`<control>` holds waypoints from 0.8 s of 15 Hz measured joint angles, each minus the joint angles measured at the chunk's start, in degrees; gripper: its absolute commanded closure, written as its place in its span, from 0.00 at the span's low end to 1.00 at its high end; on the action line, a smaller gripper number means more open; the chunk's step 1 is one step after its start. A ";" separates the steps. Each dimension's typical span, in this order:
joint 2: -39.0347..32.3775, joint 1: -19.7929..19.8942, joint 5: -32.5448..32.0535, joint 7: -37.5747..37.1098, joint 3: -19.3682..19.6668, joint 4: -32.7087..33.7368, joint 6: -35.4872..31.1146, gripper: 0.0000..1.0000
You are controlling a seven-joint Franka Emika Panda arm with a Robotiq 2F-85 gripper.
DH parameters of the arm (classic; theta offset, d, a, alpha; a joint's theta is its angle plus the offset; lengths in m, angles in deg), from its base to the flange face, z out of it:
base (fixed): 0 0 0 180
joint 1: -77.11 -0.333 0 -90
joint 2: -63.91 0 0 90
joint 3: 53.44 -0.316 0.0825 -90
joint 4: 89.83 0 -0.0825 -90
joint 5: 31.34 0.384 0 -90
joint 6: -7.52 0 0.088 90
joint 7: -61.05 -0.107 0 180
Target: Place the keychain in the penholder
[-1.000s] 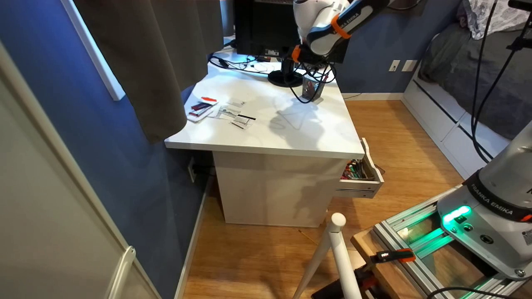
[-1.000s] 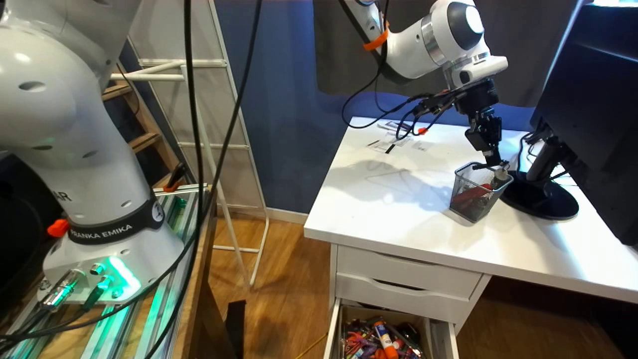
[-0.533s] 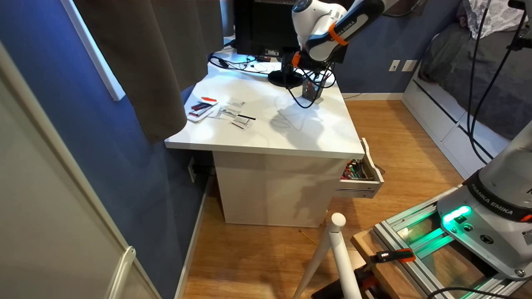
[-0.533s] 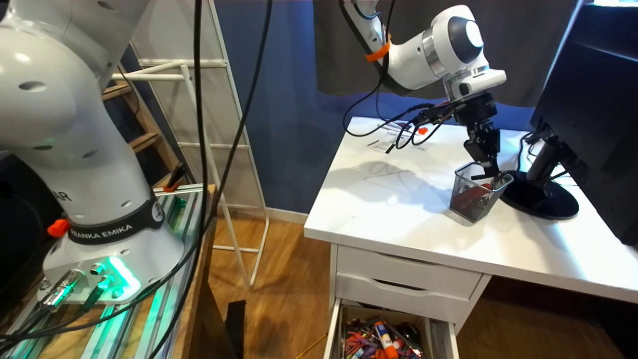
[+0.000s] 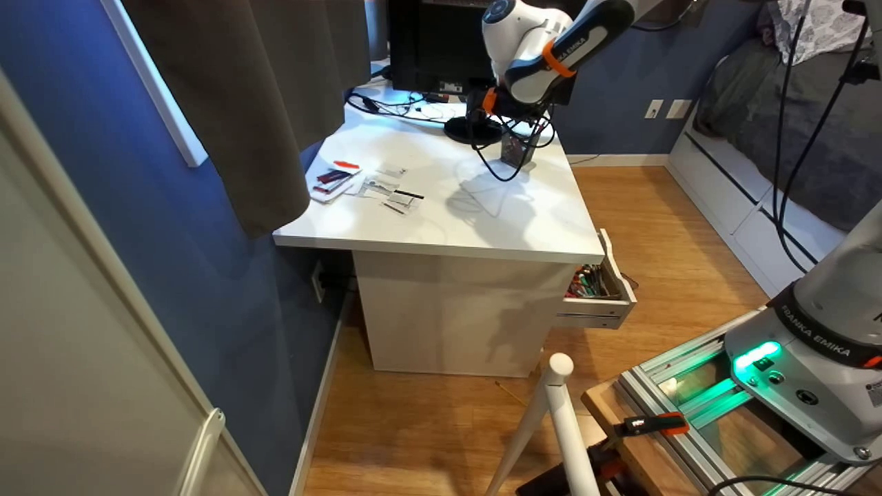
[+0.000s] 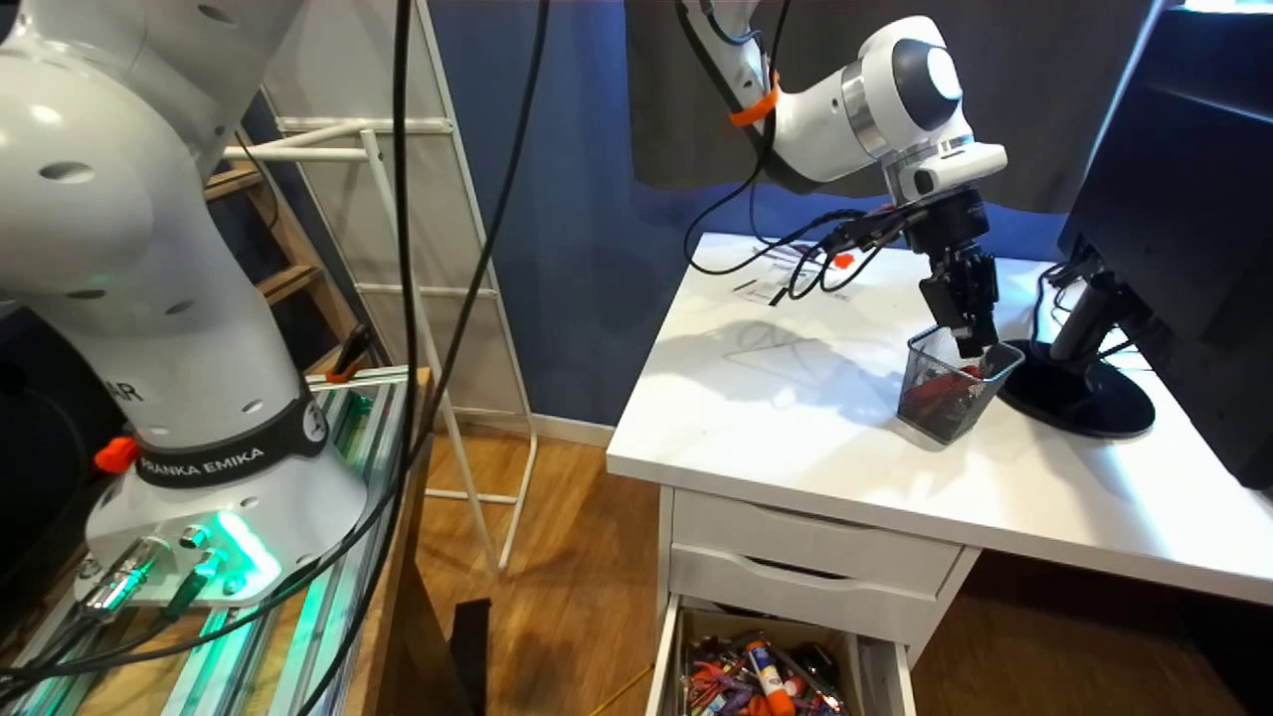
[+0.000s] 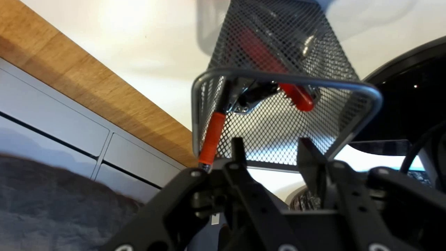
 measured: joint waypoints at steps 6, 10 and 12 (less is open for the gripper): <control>2.85 -1.42 0.37 -0.12 -0.52 1.04 0.38 0.00; 7.43 -1.15 5.25 5.67 -4.36 -0.52 4.57 0.00; 10.85 -0.91 9.54 11.99 -6.76 -2.45 7.18 0.00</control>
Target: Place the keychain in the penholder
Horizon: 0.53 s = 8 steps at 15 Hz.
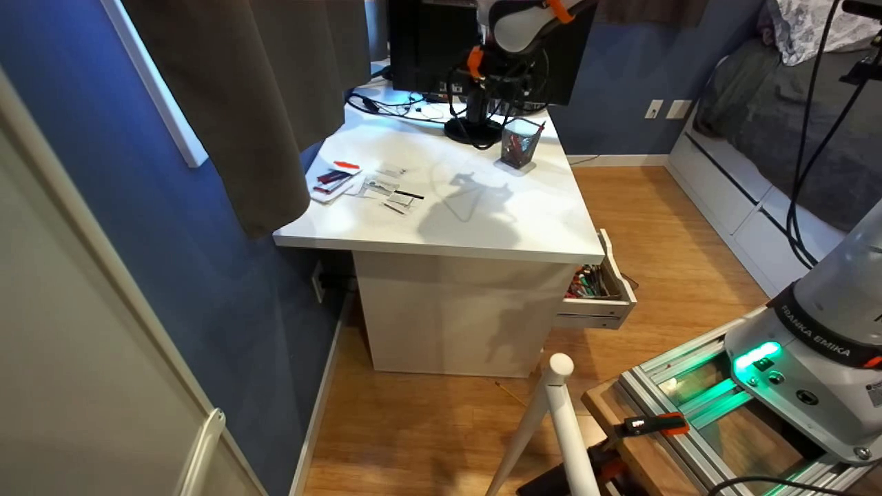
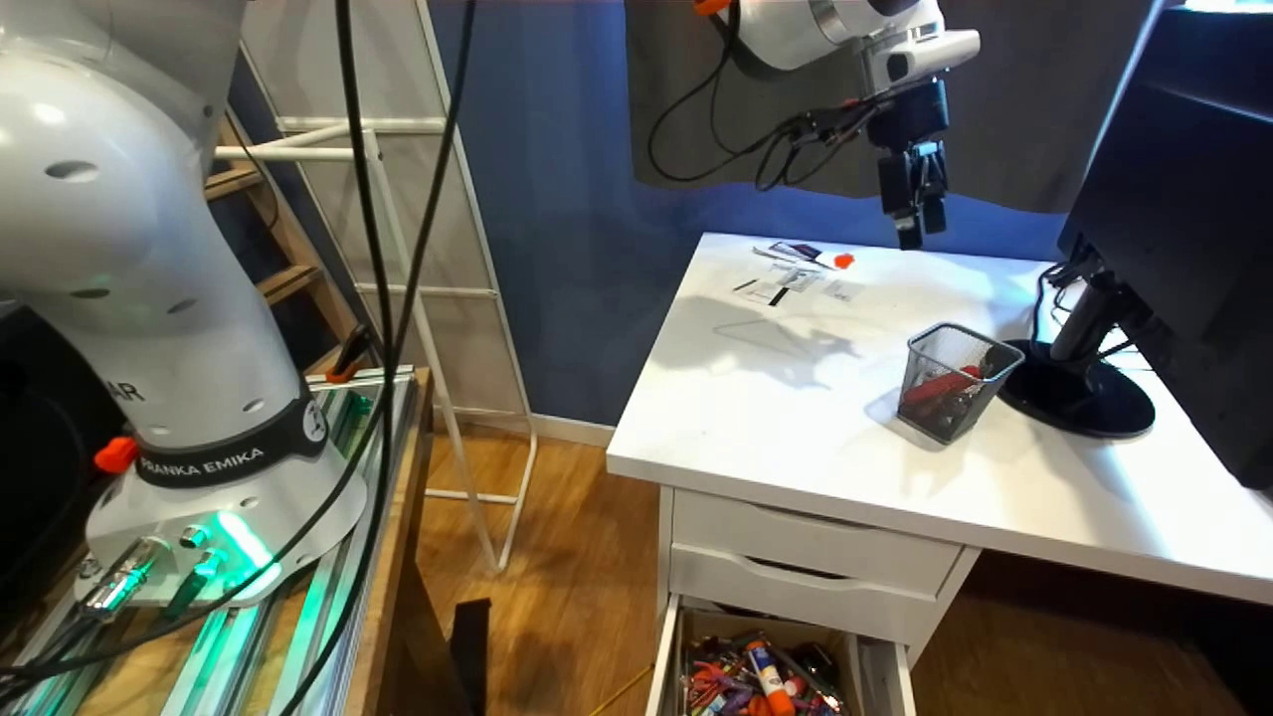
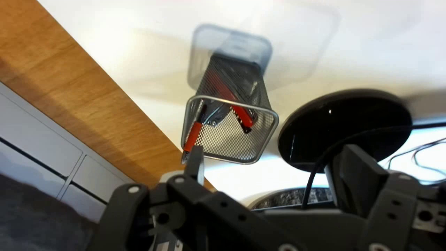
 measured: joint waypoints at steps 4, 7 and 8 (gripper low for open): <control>7.91 0.73 7.34 13.52 -3.31 -4.64 4.60 0.00; 13.79 2.36 12.05 24.56 -4.86 -9.25 5.26 0.00; 15.68 2.98 13.49 28.37 -5.21 -11.03 5.26 0.00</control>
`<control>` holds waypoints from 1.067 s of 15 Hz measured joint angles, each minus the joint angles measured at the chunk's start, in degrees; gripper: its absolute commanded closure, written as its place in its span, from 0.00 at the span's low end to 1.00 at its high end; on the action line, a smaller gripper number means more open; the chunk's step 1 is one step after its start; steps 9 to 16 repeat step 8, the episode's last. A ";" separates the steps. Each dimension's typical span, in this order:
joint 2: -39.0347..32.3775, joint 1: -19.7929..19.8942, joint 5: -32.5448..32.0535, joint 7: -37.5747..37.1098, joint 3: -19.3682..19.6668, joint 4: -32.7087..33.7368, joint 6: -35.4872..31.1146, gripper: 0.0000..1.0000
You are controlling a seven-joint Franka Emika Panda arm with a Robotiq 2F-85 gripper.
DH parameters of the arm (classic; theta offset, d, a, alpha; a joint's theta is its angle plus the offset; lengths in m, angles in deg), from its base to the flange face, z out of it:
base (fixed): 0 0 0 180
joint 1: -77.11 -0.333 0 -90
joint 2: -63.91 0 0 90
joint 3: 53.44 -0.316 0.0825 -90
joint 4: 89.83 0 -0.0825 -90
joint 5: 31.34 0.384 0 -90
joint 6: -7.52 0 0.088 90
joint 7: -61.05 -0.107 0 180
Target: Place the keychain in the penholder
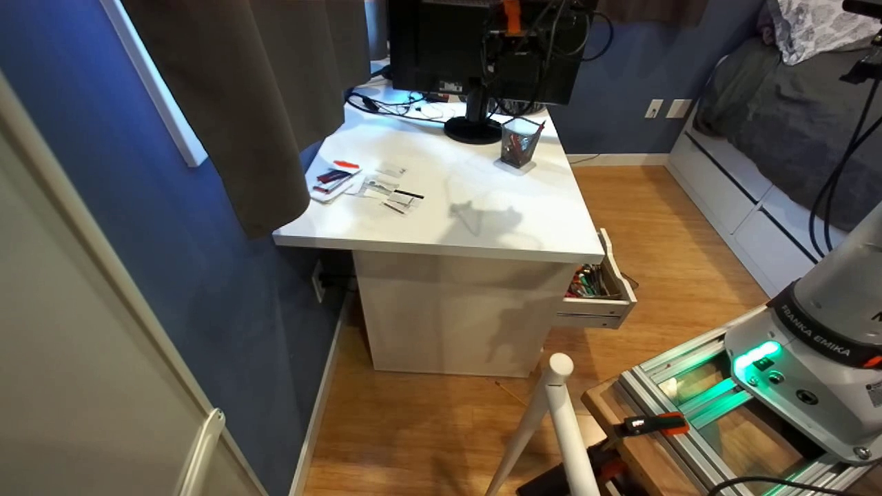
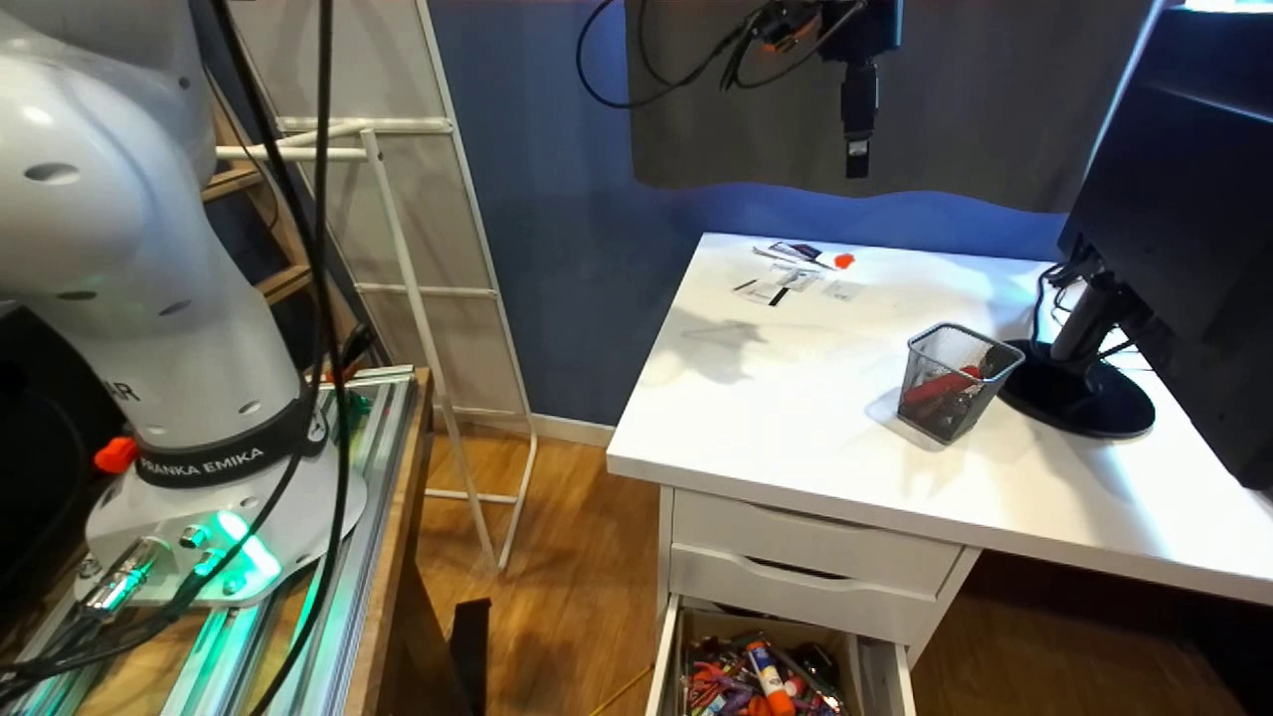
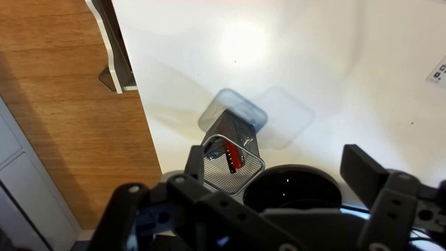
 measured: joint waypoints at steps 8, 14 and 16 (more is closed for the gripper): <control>8.44 2.91 5.30 16.97 -0.67 -9.87 -0.01 0.00; 8.44 2.91 5.30 16.97 -0.67 -9.87 -0.01 0.00; 8.44 2.91 5.30 16.97 -0.67 -9.87 -0.01 0.00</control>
